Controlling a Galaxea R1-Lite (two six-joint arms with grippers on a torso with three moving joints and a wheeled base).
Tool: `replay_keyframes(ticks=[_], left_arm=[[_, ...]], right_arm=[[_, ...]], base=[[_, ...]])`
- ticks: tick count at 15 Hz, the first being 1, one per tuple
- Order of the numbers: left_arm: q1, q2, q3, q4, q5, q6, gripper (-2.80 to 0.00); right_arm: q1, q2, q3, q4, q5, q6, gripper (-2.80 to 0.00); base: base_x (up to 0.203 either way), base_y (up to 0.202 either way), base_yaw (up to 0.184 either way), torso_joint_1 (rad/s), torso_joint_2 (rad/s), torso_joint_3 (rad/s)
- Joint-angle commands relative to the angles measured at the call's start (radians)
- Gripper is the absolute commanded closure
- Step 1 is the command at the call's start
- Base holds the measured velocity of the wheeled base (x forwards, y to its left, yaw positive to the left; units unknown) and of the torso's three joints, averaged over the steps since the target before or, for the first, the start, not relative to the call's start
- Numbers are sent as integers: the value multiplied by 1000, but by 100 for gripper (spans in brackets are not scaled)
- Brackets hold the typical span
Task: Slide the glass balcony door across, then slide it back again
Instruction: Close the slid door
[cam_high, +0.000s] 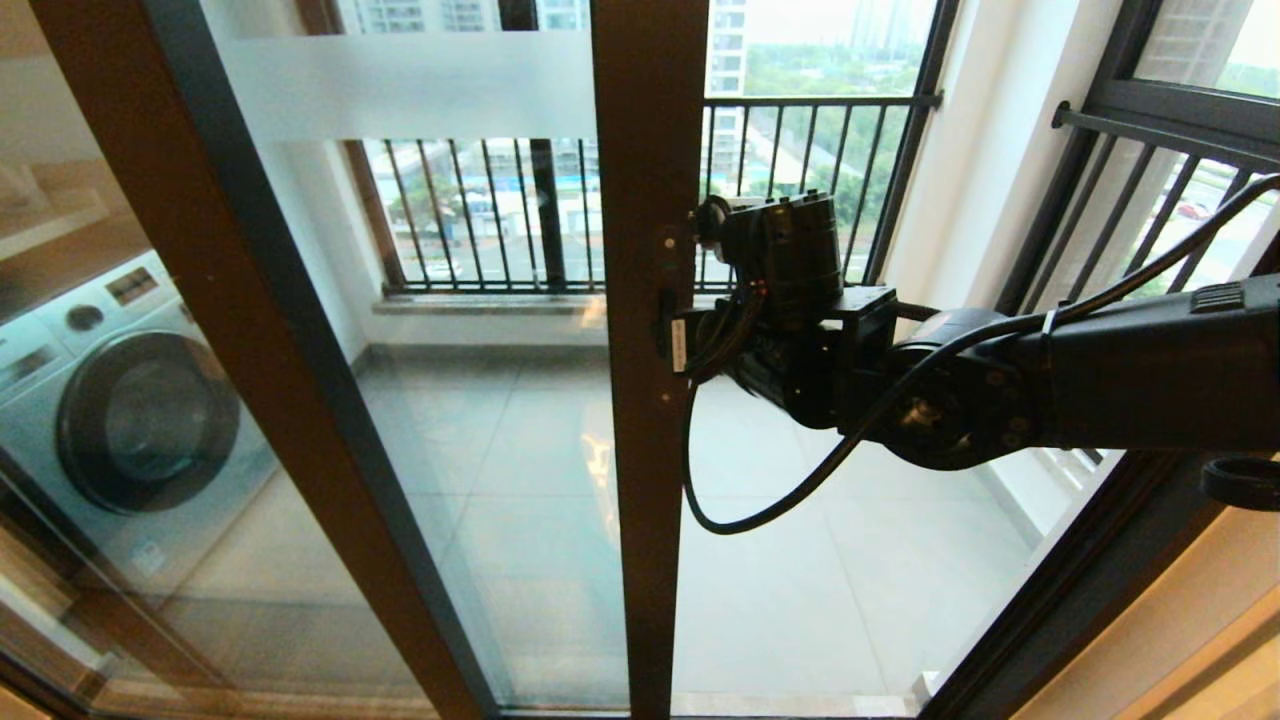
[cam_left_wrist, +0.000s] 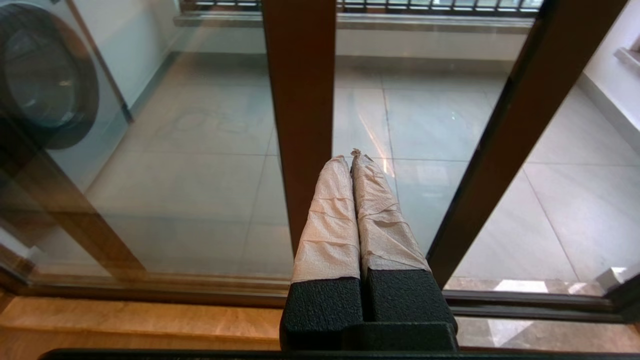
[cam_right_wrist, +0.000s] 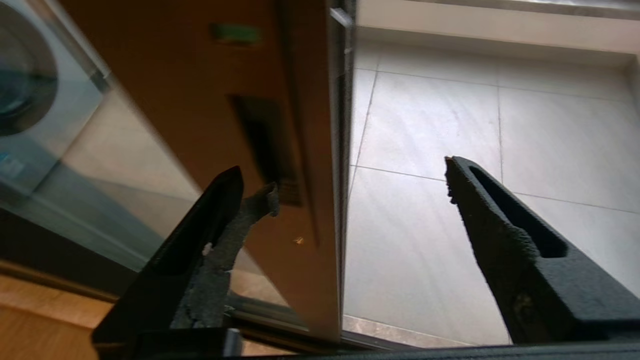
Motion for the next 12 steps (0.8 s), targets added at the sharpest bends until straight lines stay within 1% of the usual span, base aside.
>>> replay_keyframes(ticks=[1, 6, 12], left_arm=[[0, 0, 0, 1, 0, 0, 0], [0, 0, 0, 1, 0, 0, 0], [0, 0, 0, 1, 0, 0, 0]], right_arm=[[-18, 10, -8, 2, -1, 0, -280], [-31, -20, 7, 23, -1, -18, -280], [-54, 9, -8, 20, -1, -19, -280]], base=[[0, 0, 0, 0, 0, 0], [0, 0, 0, 0, 0, 0], [0, 0, 0, 0, 0, 0]])
